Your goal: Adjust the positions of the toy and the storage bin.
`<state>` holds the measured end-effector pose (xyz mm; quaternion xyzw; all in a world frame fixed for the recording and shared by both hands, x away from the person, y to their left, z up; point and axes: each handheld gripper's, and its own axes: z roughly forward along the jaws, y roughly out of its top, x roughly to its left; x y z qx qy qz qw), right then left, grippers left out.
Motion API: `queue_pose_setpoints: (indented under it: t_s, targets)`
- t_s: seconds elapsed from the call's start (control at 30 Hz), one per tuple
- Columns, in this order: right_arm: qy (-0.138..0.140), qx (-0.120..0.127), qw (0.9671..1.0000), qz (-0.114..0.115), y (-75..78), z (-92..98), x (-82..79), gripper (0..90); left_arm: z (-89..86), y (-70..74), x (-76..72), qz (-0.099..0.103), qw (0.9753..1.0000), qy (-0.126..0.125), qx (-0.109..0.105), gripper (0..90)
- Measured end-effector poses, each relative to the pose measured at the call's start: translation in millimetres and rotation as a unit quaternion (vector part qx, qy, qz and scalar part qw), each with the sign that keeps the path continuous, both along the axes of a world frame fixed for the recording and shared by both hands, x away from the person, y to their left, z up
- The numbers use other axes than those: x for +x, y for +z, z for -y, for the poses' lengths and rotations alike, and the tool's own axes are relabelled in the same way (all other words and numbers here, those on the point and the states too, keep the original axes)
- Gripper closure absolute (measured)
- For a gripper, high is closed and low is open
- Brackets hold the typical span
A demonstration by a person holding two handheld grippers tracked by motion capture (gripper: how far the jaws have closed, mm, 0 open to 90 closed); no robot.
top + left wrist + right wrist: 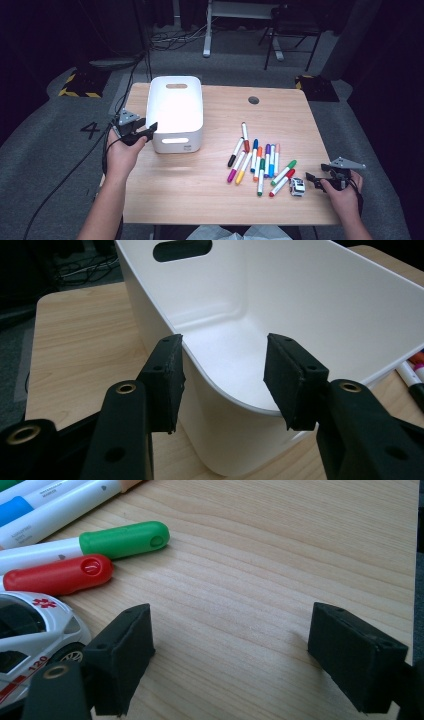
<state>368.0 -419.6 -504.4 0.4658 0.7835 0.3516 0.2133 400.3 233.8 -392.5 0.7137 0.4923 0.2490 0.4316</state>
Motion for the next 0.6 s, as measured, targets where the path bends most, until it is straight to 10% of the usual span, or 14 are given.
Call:
queue_pose_setpoints:
  t_s: [0.43,0.6]
  targets:
    - [0.001,-0.002,1.0,0.0,0.0,0.2,0.0,18.3,7.6,-1.7,-42.5,0.01,0.9993,-0.033,-0.012,52.0]
    - [0.002,-0.003,1.0,0.001,0.0,0.1,-0.1,18.4,9.5,2.1,-55.6,0.007,0.9989,-0.044,0.014,56.2]
